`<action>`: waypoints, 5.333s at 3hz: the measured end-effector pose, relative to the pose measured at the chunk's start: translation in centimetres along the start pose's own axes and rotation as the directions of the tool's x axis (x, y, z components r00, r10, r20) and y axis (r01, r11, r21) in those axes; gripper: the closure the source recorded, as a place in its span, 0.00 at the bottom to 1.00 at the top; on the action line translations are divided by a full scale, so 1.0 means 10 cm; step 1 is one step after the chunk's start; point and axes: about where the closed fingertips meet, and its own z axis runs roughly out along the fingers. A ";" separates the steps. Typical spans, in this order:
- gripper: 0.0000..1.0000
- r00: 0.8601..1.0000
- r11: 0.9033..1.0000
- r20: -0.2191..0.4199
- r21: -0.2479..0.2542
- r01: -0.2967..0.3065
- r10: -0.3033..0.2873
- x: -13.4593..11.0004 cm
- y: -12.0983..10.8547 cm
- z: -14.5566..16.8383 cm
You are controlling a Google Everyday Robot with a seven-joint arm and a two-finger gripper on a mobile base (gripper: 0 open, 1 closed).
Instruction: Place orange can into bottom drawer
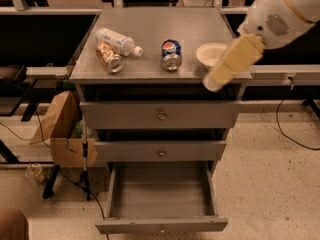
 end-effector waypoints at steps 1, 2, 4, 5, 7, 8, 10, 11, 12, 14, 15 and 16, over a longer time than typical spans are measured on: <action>0.00 0.986 0.991 0.106 -0.035 -0.128 0.131 -0.52 0.04 0.19; 0.00 0.968 0.975 0.124 -0.046 -0.216 0.220 -0.62 0.05 0.21; 0.00 0.965 0.973 0.119 -0.038 -0.230 0.232 -0.63 0.05 0.23; 0.00 0.954 0.960 0.115 0.004 -0.279 0.276 -0.76 0.13 0.41; 0.00 0.934 0.927 0.127 0.138 -0.350 0.334 -0.95 0.12 0.67; 0.00 0.934 0.927 0.127 0.138 -0.350 0.334 -0.95 0.12 0.67; 0.00 0.930 0.925 0.166 0.147 -0.352 0.327 -1.23 0.07 1.10; 0.00 0.926 0.928 0.198 0.130 -0.348 0.320 -1.46 0.12 1.44; 0.00 0.913 0.928 0.253 0.114 -0.355 0.319 -1.68 0.20 1.70; 0.00 0.888 0.926 0.330 0.092 -0.367 0.319 -2.01 0.32 1.93; 0.00 0.883 0.925 0.340 0.080 -0.371 0.324 -2.01 0.33 1.92; 0.00 0.881 0.937 0.357 0.047 -0.347 0.309 -2.17 0.44 2.12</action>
Offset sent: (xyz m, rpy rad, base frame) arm 0.0240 0.0516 0.0127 0.1615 0.0213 -0.0839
